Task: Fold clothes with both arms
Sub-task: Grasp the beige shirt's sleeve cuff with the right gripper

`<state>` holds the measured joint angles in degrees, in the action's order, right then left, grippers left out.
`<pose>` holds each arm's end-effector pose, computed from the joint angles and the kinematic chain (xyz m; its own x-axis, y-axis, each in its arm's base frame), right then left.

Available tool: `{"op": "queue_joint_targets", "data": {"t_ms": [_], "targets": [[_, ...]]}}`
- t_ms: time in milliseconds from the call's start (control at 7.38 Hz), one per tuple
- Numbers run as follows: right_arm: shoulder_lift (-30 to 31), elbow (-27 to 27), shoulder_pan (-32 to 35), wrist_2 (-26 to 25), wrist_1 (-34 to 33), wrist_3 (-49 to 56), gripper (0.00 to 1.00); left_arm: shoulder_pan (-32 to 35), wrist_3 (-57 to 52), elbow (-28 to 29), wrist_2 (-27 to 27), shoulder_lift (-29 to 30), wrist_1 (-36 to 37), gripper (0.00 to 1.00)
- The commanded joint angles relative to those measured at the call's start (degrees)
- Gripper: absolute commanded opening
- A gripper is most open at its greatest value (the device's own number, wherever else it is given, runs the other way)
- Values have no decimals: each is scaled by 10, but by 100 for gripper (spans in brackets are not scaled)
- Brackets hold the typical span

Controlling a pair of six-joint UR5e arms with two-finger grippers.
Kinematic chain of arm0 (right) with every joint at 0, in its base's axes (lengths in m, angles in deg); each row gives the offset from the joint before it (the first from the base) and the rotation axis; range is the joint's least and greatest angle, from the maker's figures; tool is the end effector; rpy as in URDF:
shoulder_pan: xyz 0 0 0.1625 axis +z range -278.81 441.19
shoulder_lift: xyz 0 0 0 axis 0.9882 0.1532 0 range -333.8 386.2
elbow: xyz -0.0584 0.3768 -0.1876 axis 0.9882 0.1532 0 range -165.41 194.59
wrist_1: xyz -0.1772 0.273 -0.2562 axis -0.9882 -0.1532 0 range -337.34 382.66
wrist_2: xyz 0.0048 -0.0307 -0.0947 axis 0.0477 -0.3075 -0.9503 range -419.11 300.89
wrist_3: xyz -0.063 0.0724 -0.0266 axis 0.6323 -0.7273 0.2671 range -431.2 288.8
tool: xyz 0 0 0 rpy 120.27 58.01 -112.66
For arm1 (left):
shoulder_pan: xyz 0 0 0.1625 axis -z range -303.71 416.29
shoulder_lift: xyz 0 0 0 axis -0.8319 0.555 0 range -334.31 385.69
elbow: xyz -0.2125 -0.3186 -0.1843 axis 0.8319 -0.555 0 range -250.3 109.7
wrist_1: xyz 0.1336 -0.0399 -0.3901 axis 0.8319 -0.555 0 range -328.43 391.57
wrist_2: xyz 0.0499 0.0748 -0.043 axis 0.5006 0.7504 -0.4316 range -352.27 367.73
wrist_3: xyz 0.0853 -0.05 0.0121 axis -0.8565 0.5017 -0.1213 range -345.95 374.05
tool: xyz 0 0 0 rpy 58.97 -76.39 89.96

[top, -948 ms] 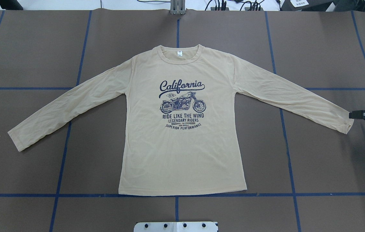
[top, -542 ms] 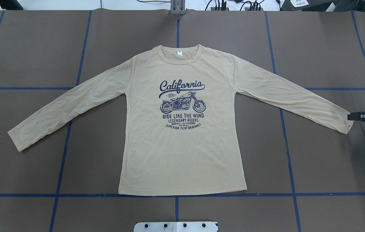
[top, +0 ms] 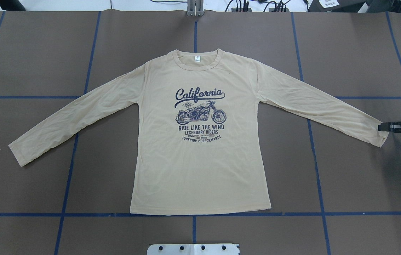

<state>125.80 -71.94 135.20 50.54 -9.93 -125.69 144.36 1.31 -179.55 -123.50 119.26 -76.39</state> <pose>-0.1825 -0.4211 0.6676 0.7045 0.0392 0.7087 -0.2638 0.9414 0.2102 -0.0504 -0.5143 0.4263 0.7134 0.6112 -0.3428 -0.1875 0.6378 0.7470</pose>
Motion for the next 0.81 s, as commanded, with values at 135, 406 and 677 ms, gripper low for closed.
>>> {"op": "queue_joint_targets", "data": {"t_ms": [135, 406, 677], "targets": [[-14, 13, 0, -1, 1, -1, 42, 0, 0, 1, 0, 0, 0, 100], [-13, 10, 0, -1, 1, -1, 0, 0, 1, 1, 1, 0, 0, 100], [-8, -2, 0, 0, 1, -1, 0, 0, 0, 1, 1, 0, 0, 100]]}}
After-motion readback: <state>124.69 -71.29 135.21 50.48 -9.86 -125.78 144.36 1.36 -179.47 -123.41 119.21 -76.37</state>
